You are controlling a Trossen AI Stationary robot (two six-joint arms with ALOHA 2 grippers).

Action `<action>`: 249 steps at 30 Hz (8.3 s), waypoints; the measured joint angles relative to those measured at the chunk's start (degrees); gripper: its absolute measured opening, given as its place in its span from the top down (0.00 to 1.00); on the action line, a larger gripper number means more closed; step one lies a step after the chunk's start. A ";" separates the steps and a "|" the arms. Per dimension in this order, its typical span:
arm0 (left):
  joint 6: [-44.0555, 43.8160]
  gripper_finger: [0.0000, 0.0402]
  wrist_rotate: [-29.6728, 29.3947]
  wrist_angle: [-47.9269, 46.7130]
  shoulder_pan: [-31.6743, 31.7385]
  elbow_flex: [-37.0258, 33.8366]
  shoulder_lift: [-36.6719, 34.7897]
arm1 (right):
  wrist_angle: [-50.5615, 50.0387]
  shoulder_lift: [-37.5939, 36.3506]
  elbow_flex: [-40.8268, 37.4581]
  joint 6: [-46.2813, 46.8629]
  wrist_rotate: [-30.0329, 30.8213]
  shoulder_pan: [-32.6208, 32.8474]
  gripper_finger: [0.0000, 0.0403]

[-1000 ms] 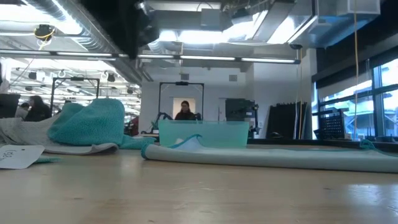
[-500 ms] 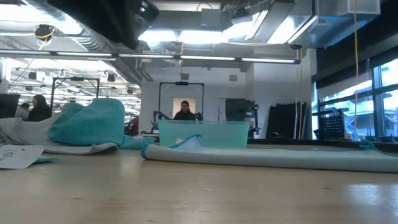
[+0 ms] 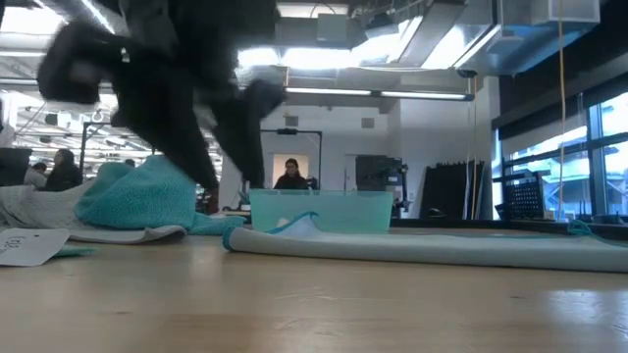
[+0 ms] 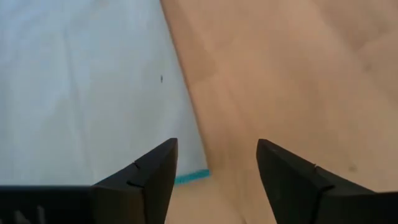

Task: Fold microfiber towels
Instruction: Fold the light blue towel

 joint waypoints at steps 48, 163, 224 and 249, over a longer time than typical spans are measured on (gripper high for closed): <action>-1.56 0.48 1.78 -0.46 1.77 0.15 7.02 | 5.04 0.00 -0.03 1.08 -0.89 -1.97 0.63; -37.47 0.99 17.68 -11.96 7.67 25.05 6.84 | 44.28 10.51 -0.03 -51.71 10.09 -28.81 0.96; -28.47 0.96 17.48 -18.37 19.84 25.11 -0.15 | -3.98 4.66 0.00 17.34 18.44 -6.70 0.98; -33.54 0.69 24.43 6.17 4.34 25.06 10.34 | 3.94 4.59 0.69 10.81 20.21 -8.48 0.98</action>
